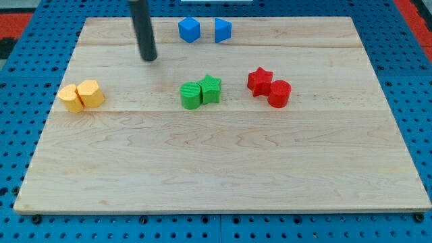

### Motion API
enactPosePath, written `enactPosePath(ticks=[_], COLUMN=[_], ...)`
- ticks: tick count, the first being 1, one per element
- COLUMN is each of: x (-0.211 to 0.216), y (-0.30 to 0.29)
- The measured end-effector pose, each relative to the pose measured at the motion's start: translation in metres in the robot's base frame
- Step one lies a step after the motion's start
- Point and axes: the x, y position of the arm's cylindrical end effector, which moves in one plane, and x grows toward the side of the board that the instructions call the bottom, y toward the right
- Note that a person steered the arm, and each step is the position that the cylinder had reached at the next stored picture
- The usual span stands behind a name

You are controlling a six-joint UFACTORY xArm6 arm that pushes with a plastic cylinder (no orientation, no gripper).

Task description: Separate the yellow hexagon from the yellow heart

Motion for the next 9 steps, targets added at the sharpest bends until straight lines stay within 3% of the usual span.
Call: enactPosePath(ticks=[1, 2, 3, 4, 7, 8, 9], x=[0.082, 0.137, 0.127, 0.107, 0.069, 0.033, 0.025], y=[0.009, -0.033, -0.130, -0.168, -0.064, -0.065, -0.067])
